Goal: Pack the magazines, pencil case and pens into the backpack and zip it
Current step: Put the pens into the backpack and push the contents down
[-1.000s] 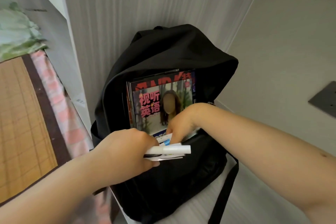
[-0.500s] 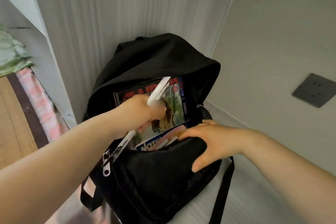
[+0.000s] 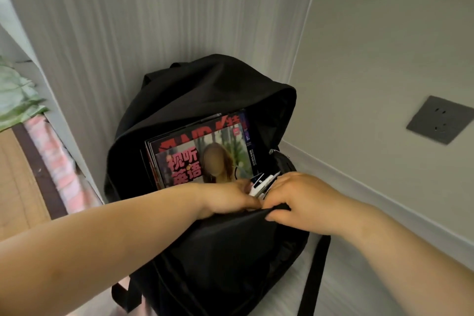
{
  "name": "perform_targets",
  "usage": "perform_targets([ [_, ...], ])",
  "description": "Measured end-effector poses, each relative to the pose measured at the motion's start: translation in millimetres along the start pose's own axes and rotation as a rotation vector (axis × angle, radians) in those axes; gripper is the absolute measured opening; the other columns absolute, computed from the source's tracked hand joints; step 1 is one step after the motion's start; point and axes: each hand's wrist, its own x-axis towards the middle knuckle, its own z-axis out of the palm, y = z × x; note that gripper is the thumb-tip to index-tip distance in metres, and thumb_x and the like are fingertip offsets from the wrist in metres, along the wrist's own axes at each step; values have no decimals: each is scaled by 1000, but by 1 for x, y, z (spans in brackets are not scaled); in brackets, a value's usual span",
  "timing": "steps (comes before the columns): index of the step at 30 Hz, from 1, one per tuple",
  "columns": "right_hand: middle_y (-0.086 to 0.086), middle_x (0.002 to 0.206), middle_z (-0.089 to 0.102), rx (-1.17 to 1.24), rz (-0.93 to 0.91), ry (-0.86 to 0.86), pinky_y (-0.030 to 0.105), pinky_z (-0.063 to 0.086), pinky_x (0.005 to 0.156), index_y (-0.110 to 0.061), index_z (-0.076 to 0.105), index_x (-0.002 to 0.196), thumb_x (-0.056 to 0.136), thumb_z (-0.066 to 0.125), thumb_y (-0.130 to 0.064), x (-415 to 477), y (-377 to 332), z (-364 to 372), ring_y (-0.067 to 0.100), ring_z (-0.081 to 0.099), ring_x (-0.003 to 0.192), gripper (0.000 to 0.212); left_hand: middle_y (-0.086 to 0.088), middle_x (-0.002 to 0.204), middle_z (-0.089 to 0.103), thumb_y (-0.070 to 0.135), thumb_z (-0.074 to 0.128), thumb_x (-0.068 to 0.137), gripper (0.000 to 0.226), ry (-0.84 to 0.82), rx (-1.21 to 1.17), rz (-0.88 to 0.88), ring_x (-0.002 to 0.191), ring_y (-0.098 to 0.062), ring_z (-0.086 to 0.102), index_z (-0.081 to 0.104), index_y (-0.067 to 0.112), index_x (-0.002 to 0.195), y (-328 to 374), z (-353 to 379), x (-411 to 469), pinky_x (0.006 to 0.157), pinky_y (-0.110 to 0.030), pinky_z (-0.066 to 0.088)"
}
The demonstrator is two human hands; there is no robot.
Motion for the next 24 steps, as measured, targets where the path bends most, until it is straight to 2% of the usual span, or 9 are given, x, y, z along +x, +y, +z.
perform_targets([
  [2,-1,96,69,8,7,-16,33,45,88,-23,68,92,84,56,-31,-1,1,-1,16,57,96,16,-7,142,41,35,50,88,58,-19,11,-9,130,-22,37,33,10,137,-2,-3,-4,112,-30,27],
  [4,-2,94,70,55,31,-17,30,46,84,-24,69,93,83,58,-30,-3,2,-2,15,58,93,16,-13,137,48,35,45,91,47,-22,66,-20,126,-26,43,46,6,128,-4,-9,-11,111,-40,30],
  [7,-7,91,71,89,68,-36,30,46,90,-24,70,95,82,60,-29,-6,6,-4,7,55,86,17,-10,125,59,30,40,94,35,45,148,-29,109,-19,52,60,9,113,-9,-23,-24,101,-30,35],
  [11,-19,79,63,124,106,-64,35,45,97,-24,71,94,82,61,-29,-7,5,-8,-3,51,74,16,-5,132,53,22,40,95,32,167,288,-50,119,-20,48,54,16,122,-19,-40,-28,99,-27,34],
  [14,-22,76,61,127,93,-67,23,45,86,-25,70,95,83,60,-29,-2,3,-8,-6,50,71,16,-10,132,51,24,39,95,35,31,489,-73,118,-26,47,49,8,125,-17,-33,-20,98,-31,35],
  [16,-23,77,58,124,80,-46,10,37,70,-26,70,97,83,59,-30,1,2,-8,-12,43,66,18,-14,127,54,27,37,96,36,-46,580,-84,110,-28,51,50,5,121,-13,-25,-13,97,-37,38],
  [18,-23,79,56,115,75,-29,3,30,64,-27,69,99,83,60,-30,3,3,-8,-16,39,64,20,-15,122,57,28,37,95,35,-34,647,-72,101,-26,53,52,4,116,-9,-21,-6,94,-39,41],
  [21,-30,66,45,126,83,-30,3,30,62,-27,69,98,83,59,-30,3,5,-7,-13,41,64,19,-12,117,60,35,38,93,38,103,765,-85,98,-27,56,54,9,116,-6,-16,3,86,-35,45],
  [24,-26,59,43,131,88,-26,6,32,64,-28,70,96,83,59,-31,1,8,-3,-9,43,64,17,-18,125,55,25,35,95,37,27,734,-120,106,-29,54,51,4,120,1,-7,13,83,-31,44],
])
